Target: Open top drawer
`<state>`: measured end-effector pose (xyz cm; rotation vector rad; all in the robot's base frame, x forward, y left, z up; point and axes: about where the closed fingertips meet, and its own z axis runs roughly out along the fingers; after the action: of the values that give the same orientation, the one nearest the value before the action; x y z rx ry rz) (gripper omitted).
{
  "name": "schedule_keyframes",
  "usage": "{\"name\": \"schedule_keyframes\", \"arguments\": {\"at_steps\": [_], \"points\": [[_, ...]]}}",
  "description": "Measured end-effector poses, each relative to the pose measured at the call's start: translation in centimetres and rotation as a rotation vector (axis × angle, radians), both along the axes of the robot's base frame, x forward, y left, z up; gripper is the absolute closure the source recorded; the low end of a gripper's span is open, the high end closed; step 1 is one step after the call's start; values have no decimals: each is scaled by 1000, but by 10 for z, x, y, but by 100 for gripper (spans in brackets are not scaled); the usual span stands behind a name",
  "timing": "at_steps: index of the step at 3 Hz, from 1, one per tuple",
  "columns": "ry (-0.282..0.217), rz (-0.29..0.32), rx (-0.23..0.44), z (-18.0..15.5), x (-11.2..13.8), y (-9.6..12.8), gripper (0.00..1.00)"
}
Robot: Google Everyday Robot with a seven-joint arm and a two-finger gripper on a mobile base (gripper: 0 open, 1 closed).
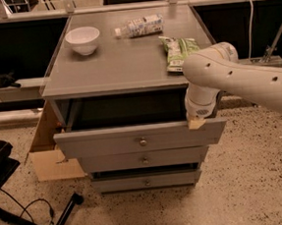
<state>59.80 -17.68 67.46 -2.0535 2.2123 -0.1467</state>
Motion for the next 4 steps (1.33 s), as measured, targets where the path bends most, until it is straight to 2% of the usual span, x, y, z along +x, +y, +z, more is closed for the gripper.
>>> {"name": "schedule_keyframes", "arguments": {"at_steps": [3, 4], "points": [[0, 0, 0, 0, 0, 0, 5], [0, 0, 0, 0, 0, 0, 0]]}}
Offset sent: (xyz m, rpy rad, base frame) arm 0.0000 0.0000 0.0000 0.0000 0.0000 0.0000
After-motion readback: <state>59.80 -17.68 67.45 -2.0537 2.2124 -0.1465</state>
